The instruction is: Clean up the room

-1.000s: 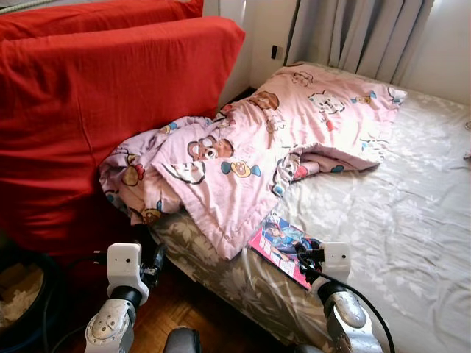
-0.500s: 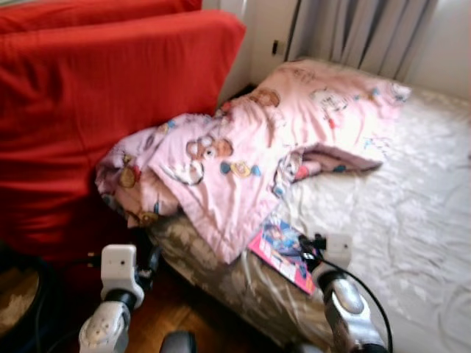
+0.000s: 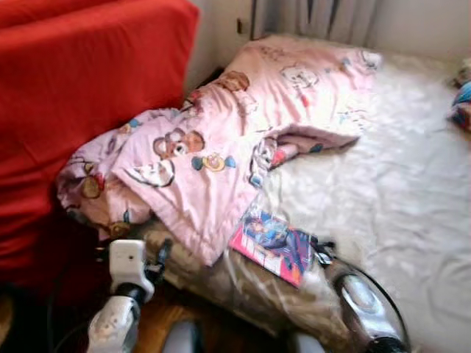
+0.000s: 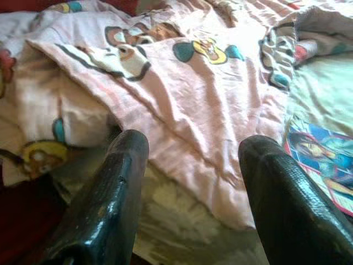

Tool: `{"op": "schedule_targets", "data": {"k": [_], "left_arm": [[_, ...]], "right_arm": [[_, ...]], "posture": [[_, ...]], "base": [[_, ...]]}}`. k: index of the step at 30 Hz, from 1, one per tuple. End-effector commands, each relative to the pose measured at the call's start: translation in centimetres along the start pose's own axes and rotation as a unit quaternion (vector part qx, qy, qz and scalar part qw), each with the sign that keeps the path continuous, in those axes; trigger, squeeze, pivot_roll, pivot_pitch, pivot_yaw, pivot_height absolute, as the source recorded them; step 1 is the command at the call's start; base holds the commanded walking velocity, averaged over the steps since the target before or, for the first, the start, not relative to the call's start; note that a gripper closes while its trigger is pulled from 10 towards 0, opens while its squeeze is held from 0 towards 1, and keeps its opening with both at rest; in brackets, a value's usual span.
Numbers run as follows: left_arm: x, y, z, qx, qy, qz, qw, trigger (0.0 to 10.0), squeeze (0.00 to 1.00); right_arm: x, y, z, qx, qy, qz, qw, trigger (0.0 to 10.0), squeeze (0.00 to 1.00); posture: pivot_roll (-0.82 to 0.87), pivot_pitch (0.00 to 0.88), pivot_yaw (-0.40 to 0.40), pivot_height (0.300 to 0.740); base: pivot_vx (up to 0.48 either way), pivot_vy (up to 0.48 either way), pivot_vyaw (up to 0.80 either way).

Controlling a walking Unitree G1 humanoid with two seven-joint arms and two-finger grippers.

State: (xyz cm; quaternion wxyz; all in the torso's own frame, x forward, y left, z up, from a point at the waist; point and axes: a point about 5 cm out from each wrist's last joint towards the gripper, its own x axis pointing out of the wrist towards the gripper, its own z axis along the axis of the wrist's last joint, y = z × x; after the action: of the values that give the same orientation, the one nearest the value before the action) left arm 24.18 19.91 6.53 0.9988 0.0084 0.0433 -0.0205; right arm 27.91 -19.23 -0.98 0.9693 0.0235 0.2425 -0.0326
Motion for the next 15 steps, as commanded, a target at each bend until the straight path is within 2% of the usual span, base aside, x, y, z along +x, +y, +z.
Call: {"op": "schedule_targets", "data": {"k": [1,2,3,4,5,8,10,12,13,15], "left_arm": [[-0.5,0.7,-0.3,0.006,0.012,0.009,1.0,10.0,0.0],[-0.8,0.7,-0.2,0.007,0.014,0.007,1.0,10.0,0.0],[-1.1,0.7,-0.2,0.008,0.017,0.004,1.0,10.0,0.0],[-1.1,0.7,-0.2,0.008,0.017,0.004,1.0,10.0,0.0],[-1.4,0.8,-0.2,0.009,0.018,0.002,1.0,10.0,0.0],[-1.7,0.8,-0.2,0.011,0.022,0.0,1.0,10.0,0.0],[-1.9,0.9,-0.2,0.013,0.025,-0.001,1.0,10.0,0.0],[-2.0,0.9,-0.2,0.013,0.025,-0.001,1.0,10.0,0.0],[-2.0,0.9,-0.1,0.014,0.026,-0.001,1.0,10.0,0.0],[-2.0,0.9,-0.1,0.014,0.028,-0.002,1.0,10.0,0.0]], "right_arm": [[0.4,1.4,0.6,-0.01,0.0,0.02,1.0,10.0,0.82],[0.6,0.8,0.5,-0.034,0.026,0.007,0.999,10.0,1.0],[0.8,0.5,0.5,-0.062,0.048,0.005,0.997,10.0,1.0],[0.8,0.5,0.5,-0.062,0.048,0.005,0.997,10.0,1.0],[0.9,0.4,0.6,-0.087,0.059,0.011,0.994,10.0,1.0],[1.2,0.5,1.5,-0.134,0.051,0.041,0.989,10.0,1.0],[1.6,-0.2,3.0,-0.191,0.055,0.054,0.979,10.0,1.0],[1.7,-0.3,3.2,-0.202,0.055,0.054,0.976,10.0,1.0],[1.8,-0.6,3.9,-0.236,0.055,0.064,0.968,10.0,1.0],[1.9,-0.6,4.5,-0.256,0.053,0.079,0.962,10.0,1.0]], "posture": [[0.09,0.134,-0.018,0.619],[0.1,0.155,-0.01,0.619],[0.1,0.163,-0.006,0.619],[0.1,0.163,-0.006,0.619],[0.1,0.168,-0.004,0.619],[0.12,0.175,0.0,0.619],[0.12,0.178,0.002,0.619],[0.12,0.179,0.002,0.619],[0.12,0.18,0.003,0.619],[0.12,0.181,0.003,0.619]], "base": [[0.0,0.0,0.0],[0.0,0.0,0.0],[0.0,0.0,0.0],[0.0,0.0,0.0],[0.0,0.0,0.0],[0.0,0.0,0.0],[0.0,0.0,0.0],[0.0,0.0,0.0],[0.0,0.0,0.0],[0.0,0.0,0.0]]}}
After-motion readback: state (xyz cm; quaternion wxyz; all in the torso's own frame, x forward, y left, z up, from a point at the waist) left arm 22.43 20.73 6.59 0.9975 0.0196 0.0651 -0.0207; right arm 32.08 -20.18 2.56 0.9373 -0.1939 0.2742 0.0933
